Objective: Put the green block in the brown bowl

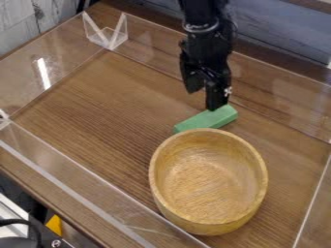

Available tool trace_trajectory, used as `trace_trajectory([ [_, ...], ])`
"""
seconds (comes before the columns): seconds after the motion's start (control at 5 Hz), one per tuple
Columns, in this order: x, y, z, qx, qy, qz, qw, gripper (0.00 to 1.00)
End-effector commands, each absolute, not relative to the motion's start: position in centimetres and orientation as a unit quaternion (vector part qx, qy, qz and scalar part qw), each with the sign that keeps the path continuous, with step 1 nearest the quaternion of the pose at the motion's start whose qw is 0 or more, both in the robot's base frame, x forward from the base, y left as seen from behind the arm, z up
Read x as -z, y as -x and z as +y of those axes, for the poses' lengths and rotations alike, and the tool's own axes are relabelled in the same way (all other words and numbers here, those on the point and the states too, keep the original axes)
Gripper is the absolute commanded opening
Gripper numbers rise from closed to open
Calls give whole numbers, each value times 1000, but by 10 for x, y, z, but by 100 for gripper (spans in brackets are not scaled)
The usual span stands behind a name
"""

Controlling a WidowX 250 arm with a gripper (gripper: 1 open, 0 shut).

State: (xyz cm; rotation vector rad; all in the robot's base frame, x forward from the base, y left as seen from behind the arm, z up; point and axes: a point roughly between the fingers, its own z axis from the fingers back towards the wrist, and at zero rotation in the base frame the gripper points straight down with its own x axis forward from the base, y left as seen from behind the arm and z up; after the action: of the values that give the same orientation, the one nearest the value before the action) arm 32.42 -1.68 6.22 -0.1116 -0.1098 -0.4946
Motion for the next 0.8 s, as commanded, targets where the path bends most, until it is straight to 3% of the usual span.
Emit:
trace_trajectory([
  [0.0, -68, -325, -20, 236, 37, -80, 968, 100],
  [0.6, -75, -334, -27, 218, 31, -72, 973, 100],
])
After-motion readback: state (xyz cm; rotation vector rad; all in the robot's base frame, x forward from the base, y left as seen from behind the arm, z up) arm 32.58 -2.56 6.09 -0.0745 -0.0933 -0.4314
